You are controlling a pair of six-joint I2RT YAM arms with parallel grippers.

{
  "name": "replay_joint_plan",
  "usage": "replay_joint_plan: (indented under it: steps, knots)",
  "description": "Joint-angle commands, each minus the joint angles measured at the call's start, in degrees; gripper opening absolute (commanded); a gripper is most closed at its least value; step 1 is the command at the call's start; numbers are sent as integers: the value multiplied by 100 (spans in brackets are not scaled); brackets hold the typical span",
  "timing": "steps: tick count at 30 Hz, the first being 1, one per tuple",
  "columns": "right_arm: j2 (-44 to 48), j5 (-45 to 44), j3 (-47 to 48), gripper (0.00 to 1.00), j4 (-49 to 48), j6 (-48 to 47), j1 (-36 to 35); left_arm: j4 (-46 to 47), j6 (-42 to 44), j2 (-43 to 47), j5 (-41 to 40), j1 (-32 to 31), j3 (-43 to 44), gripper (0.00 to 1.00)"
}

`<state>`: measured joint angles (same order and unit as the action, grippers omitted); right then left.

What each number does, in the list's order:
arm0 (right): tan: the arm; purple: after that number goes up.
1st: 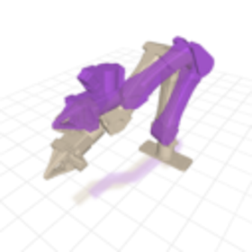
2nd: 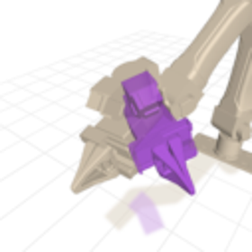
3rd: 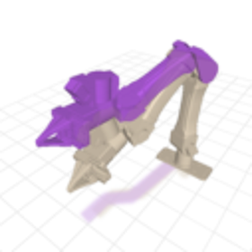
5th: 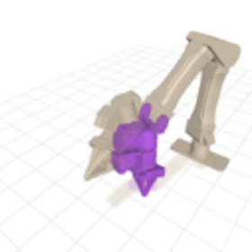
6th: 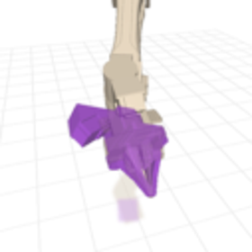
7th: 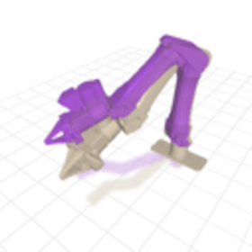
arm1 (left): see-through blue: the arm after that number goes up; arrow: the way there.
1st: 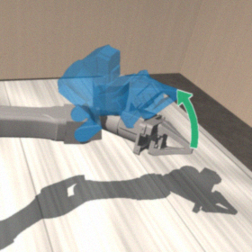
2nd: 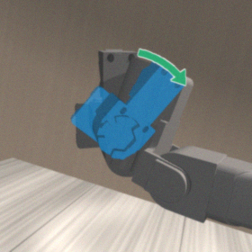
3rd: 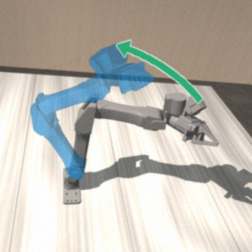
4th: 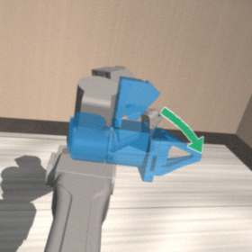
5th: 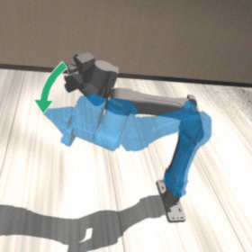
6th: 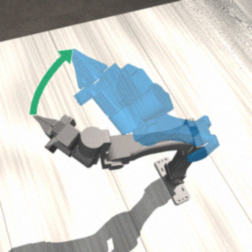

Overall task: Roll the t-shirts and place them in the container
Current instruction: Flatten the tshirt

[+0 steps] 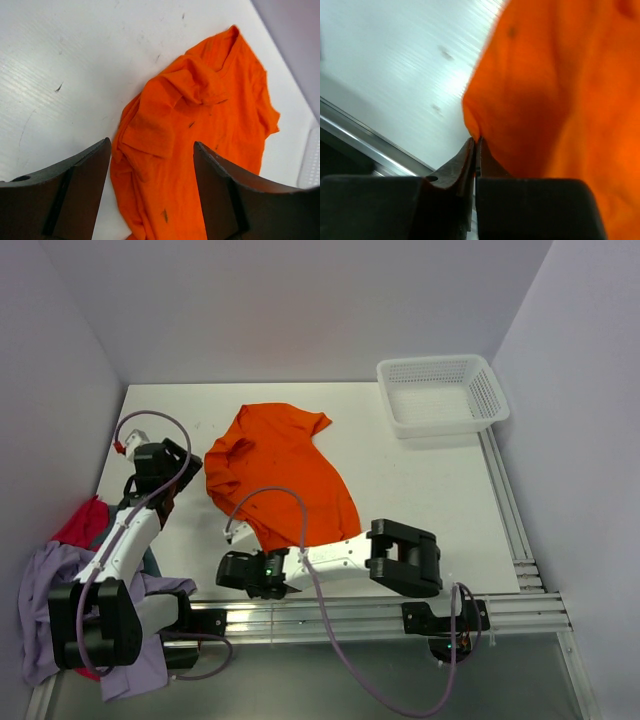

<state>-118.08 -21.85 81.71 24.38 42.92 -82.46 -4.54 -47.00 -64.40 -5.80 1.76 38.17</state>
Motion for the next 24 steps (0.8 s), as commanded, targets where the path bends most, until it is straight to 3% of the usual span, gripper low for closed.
replay_joint_plan:
  steps: [1,7,17,24]
  knots:
    - [739,-345,-848,0,191,138,28,-12,200,-282,-34,-123,278,72]
    - [2216,-935,-2298,0,58,305,115,-170,297,-871,281,-492,506,71]
    - [4485,-786,-4451,0,-267,411,1407,-100,429,-1391,536,-598,533,68]
    - [4804,-874,-4708,0,-381,244,1592,14,464,-1479,712,-835,349,62]
